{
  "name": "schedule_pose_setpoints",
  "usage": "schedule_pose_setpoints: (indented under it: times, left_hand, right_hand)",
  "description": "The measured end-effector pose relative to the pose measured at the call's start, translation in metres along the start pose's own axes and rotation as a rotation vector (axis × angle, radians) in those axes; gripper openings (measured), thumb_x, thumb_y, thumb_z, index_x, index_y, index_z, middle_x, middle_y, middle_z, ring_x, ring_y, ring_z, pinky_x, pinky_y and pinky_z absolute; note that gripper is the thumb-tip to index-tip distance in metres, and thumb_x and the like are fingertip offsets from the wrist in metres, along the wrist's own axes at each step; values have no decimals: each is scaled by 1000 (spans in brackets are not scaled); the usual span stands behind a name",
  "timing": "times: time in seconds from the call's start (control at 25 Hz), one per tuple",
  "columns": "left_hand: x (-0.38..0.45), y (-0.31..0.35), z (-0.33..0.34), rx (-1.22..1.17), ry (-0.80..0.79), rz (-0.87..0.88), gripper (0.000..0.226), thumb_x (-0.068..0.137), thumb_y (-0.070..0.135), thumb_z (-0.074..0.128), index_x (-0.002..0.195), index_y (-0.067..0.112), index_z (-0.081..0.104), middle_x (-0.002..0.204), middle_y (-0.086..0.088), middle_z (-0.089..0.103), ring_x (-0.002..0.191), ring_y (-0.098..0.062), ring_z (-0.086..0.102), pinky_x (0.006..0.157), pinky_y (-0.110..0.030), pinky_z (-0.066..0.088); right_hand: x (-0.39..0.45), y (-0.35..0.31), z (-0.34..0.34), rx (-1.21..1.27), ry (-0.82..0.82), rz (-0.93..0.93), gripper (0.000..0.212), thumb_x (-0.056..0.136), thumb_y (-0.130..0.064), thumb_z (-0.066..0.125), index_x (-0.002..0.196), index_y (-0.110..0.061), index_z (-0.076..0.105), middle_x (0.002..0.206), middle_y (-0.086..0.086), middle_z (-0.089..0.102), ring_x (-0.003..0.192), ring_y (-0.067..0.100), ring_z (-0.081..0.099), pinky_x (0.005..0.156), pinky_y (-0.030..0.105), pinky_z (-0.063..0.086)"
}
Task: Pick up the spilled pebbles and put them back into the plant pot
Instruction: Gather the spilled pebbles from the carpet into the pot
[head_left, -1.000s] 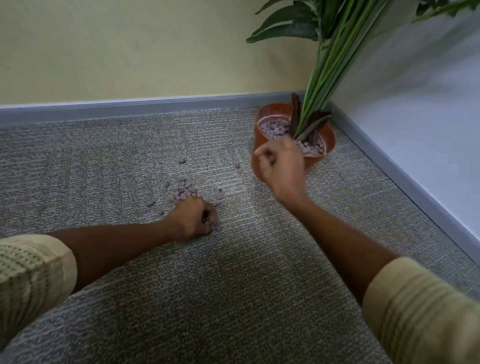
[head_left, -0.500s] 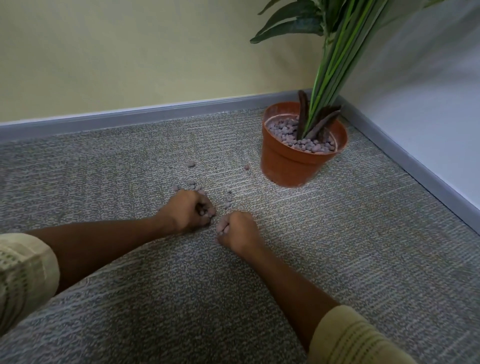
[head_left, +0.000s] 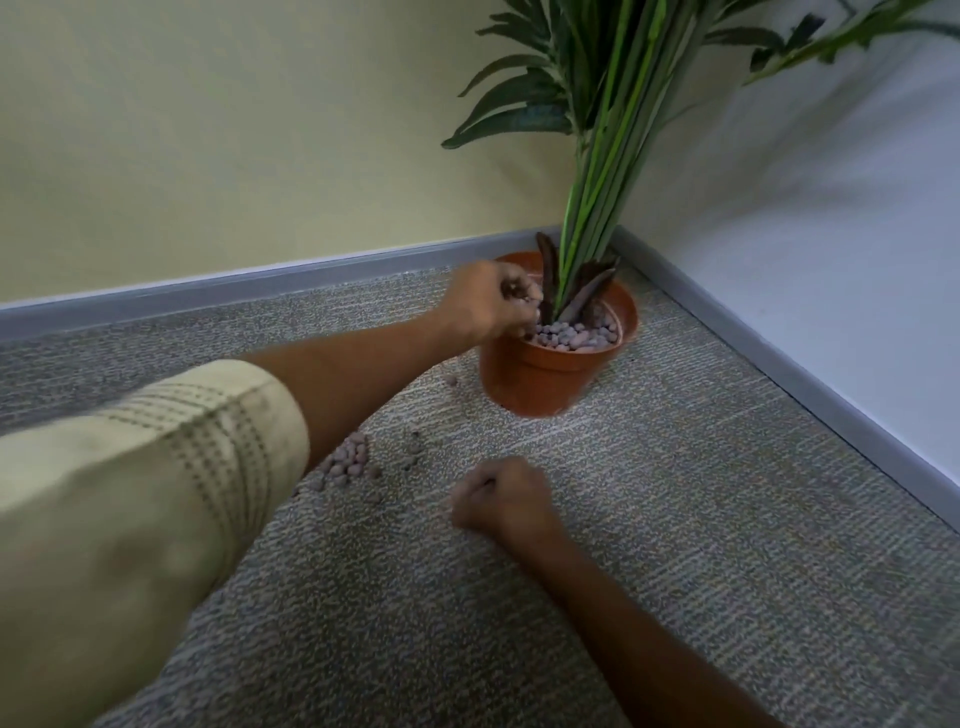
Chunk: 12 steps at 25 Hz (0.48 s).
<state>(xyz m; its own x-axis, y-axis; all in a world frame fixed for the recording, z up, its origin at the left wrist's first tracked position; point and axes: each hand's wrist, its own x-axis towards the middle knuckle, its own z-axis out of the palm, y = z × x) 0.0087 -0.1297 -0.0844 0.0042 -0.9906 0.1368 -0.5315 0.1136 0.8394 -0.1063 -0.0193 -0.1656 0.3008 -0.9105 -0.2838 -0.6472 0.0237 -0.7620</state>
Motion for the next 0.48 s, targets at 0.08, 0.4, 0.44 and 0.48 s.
schedule_pose_setpoints:
  times: [0.08,0.4,0.44,0.48]
  left_hand:
    - [12,4,10,38,-10,-19,21,79,6,70,99,2,69,89,-13,68,58,-4,64,57,-12,54]
    - [-8,-21,-16,133,126,-41,17,85,3,61,99,3,70,98,-16,72,80,-22,68,65,-22,58]
    - [-16,-27,-21,113,142,-62,16,86,3,60,98,3,70,96,-17,72,76,-23,68,61,-21,57]
    - [-27,-35,-27,118,159,-82,15,87,4,60,97,3,70,92,-16,72,72,-23,66,57,-20,55]
  right_hand:
    - [4,-14,-34,145,67,8,19,67,0,75,64,-17,67,59,-5,62,53,5,59,57,17,52]
    - [72,-55,-103,127,406,-192,11,73,-6,75,82,-7,69,63,-4,60,57,10,59,68,24,56]
    - [79,-55,-105,55,418,-188,10,74,-7,75,82,-9,70,68,-2,63,64,11,63,70,22,54]
    - [86,-56,-104,-13,435,-176,8,75,-8,73,81,-12,70,76,2,67,75,16,66,75,24,54]
